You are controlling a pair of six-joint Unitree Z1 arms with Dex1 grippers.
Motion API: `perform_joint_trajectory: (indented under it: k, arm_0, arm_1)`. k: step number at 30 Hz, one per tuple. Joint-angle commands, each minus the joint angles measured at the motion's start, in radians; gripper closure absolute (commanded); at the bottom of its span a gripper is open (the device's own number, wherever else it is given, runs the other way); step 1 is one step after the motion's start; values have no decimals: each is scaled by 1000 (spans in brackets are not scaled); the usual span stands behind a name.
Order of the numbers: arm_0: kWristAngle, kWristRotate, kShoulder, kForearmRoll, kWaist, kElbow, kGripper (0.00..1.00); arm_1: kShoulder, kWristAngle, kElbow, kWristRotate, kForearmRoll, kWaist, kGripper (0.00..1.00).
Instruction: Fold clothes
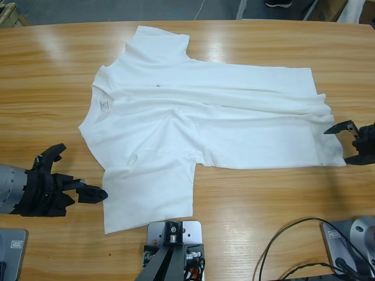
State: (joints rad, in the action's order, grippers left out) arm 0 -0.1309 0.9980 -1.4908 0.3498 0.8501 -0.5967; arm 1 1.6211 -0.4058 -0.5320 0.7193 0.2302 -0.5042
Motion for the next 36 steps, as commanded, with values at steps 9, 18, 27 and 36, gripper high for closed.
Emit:
perform_joint_trajectory:
  k: [9, 18, 27, 36]
  arm_0:
    - [12, 7, -18, -13, 9, 20, 55]
    - [12, 7, -8, -14, 9, 20, 55]
    - [14, 5, -8, -15, 9, 20, 55]
    - [17, 5, -10, -52, 9, 25, 59]
  arm_1:
    - [84, -49, -4, -49, 50, -5, 347]
    - [72, -23, -12, -52, 63, 18, 357]
    - [81, 59, -15, -47, 57, 92, 876]
    - [72, 78, -22, -45, 73, 108, 1000]
